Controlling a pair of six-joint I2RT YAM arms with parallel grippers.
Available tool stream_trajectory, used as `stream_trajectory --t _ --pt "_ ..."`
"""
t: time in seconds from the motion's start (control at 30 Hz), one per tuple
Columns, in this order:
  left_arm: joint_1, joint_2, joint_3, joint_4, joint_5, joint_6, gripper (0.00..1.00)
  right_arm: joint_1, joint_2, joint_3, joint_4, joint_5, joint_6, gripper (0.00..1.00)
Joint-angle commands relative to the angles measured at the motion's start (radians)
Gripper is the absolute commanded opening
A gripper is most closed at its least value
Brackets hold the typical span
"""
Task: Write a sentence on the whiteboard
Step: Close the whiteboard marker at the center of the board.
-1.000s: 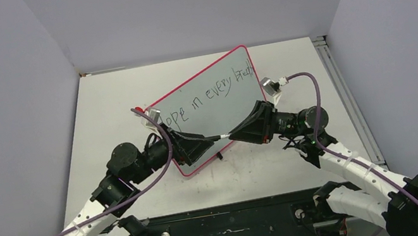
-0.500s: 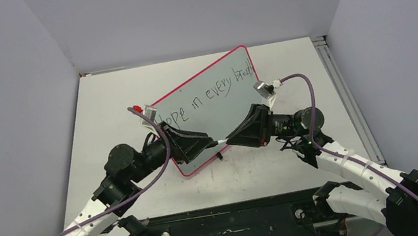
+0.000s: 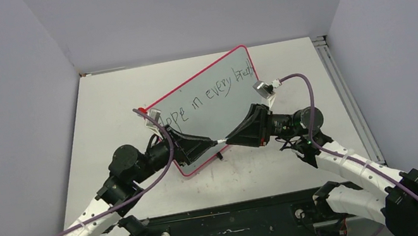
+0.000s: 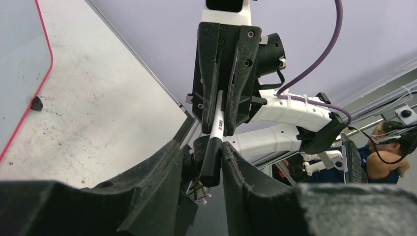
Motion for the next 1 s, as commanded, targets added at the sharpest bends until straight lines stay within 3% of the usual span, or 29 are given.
stream_trajectory --t 0.0,0.2,0.97 --pt "0.007 0.002 0.009 0.083 0.024 -0.010 0.27 0.009 -0.002 0.021 0.059 0.005 -0.024 0.05" --pt "0.008 0.003 0.004 0.095 0.036 -0.014 0.01 0.011 -0.003 0.017 0.062 0.010 -0.027 0.05" --pt "-0.012 0.054 -0.034 0.176 0.124 -0.003 0.00 0.113 0.021 0.039 0.117 0.075 -0.090 0.05"
